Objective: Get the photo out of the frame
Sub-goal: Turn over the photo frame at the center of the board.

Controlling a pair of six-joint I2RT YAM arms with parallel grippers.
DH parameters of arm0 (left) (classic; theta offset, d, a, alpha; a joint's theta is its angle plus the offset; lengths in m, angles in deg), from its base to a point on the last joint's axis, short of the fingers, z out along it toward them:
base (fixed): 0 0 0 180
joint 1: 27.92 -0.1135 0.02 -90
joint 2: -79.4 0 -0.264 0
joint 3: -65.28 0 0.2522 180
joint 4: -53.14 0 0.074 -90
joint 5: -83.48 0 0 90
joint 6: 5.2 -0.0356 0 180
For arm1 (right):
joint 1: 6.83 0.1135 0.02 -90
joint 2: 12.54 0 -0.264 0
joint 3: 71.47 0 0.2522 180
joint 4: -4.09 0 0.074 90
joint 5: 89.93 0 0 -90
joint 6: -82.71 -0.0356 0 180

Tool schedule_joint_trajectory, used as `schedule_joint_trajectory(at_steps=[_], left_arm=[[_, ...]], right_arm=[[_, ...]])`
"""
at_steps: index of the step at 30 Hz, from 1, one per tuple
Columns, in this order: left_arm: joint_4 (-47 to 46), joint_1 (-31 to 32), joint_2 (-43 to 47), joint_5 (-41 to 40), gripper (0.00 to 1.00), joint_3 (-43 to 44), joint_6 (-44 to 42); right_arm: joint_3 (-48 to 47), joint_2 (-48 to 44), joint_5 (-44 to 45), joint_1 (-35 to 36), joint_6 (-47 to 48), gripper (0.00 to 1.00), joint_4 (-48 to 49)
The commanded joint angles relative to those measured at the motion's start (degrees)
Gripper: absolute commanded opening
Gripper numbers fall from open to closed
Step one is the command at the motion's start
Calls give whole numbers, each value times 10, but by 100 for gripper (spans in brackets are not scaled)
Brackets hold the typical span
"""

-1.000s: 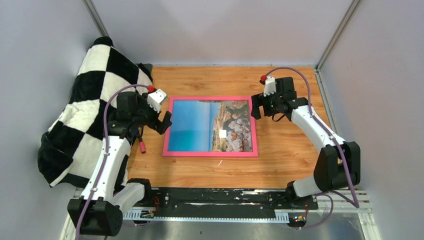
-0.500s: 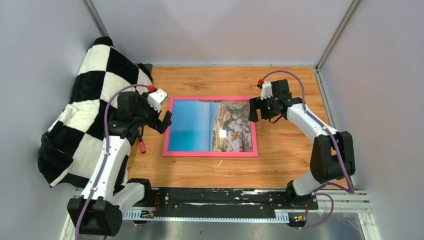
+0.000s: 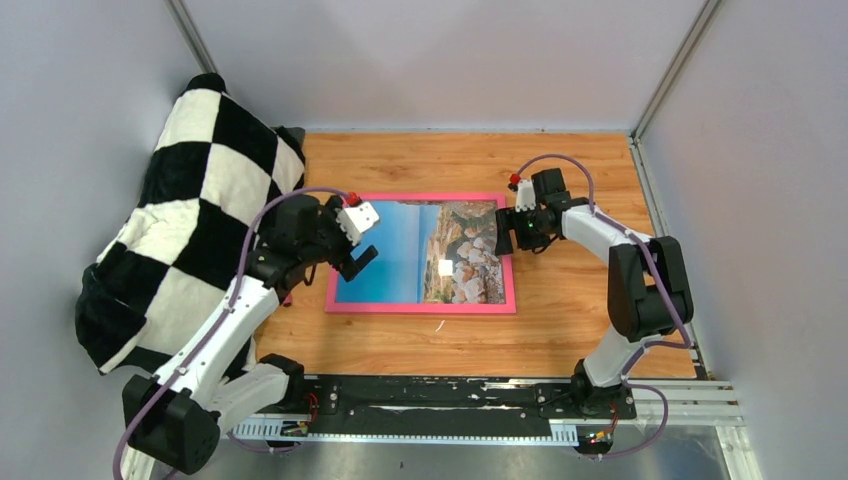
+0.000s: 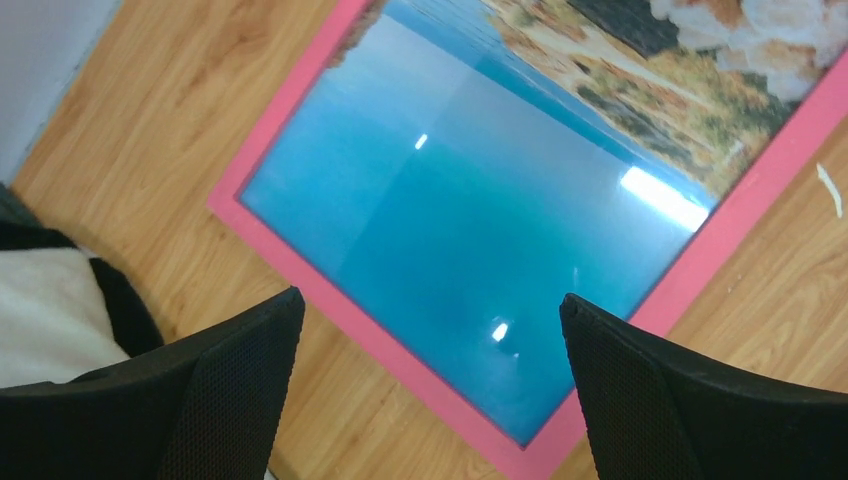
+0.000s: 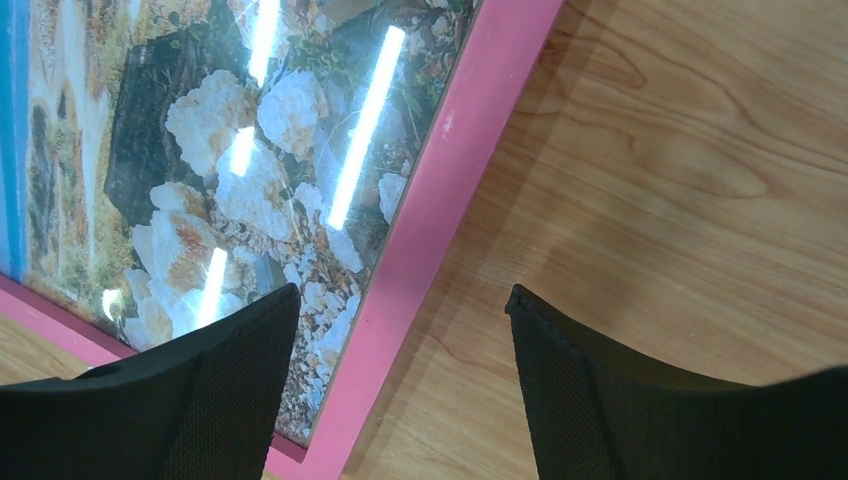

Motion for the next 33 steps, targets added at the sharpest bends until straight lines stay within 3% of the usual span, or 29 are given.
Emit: schedule_joint_trajectory(at_steps=[1,10,21,33], left_arm=[[-54,51,-7,-41,100,-48,-84],[-98,158,-44,4,100,-130,-230],[-110,238,-119,-28,99,-159,-270],[-118,277,-196,-93,74,-160,-236]], right_arm=[[3,14,9,6,-3,78,-4],[-16,-37,26,4,47,86,-22],[-22,-112,22,-40,67,86,-31],[-29,-182,35,-47,84,86,-37]])
